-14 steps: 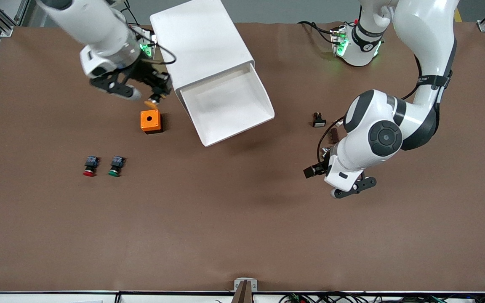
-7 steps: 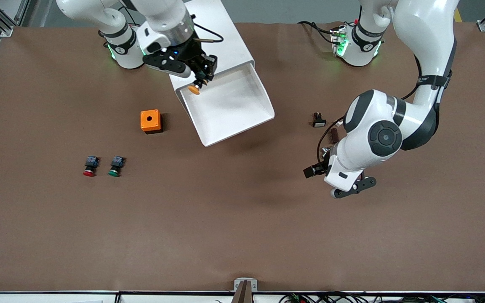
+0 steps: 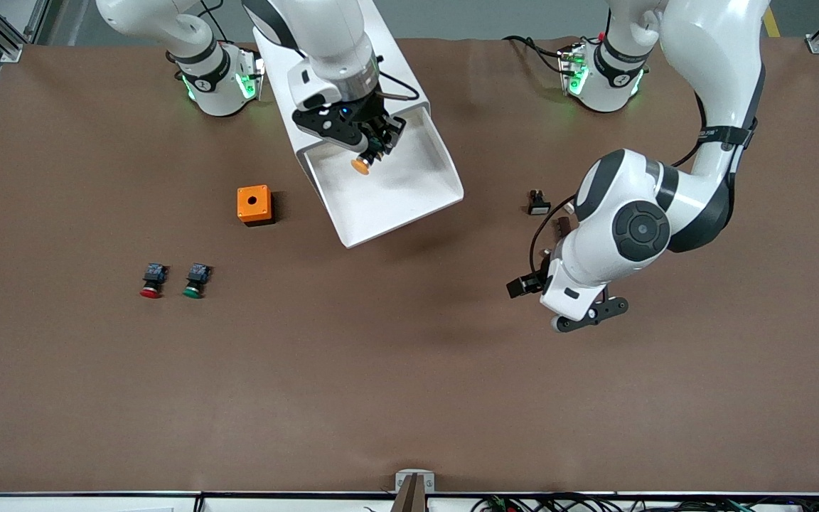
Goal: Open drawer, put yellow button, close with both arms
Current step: 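Carry the yellow button over the open drawer with the right gripper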
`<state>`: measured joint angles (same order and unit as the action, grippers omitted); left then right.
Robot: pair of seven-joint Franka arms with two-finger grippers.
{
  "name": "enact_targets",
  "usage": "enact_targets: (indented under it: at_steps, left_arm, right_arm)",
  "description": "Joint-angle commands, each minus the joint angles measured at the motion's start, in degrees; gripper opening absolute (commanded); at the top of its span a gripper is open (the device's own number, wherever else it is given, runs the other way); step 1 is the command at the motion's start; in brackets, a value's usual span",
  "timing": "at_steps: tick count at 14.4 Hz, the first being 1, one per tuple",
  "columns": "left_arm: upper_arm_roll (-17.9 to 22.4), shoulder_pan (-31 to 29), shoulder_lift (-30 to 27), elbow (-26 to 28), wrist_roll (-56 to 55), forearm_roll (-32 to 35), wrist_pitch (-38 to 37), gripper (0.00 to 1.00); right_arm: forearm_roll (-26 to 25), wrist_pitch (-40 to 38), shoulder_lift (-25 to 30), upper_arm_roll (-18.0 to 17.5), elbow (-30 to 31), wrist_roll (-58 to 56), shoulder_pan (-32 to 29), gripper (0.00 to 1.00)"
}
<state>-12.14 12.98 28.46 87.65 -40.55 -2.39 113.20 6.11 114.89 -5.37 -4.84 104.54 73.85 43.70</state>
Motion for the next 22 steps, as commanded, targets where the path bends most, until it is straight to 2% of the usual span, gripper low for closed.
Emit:
enact_targets:
  at_steps: [1, 9, 12, 16, 22]
  left_arm:
    - [-0.3, 0.0, -0.9, 0.9, 0.5, 1.3, 0.3, 1.00]
    - [-0.3, 0.3, -0.6, 0.6, 0.1, 0.9, 0.6, 1.00]
    - [-0.3, 3.1, -0.6, 0.6, -0.8, 0.2, 1.4, 1.00]
    - [-0.3, 6.9, 0.3, -1.2, -14.5, 1.3, 1.7, 1.00]
    - [-0.3, 10.5, 1.0, -2.7, -19.4, 1.8, 1.8, 1.00]
  right_arm:
    - [-1.3, 1.2, -2.7, 0.4, -1.6, 1.6, 1.4, 0.00]
    - [-3.3, 3.3, -6.1, 0.4, -1.2, 0.9, 2.6, 0.00]
    - [-3.6, 3.3, -6.1, 0.4, -0.5, 0.6, 2.6, 0.00]
    - [-3.7, 3.3, -6.7, 0.4, -0.2, 0.7, 3.1, 0.00]
    - [-3.7, 3.2, -6.9, 0.4, -0.2, 0.7, 3.1, 0.00]
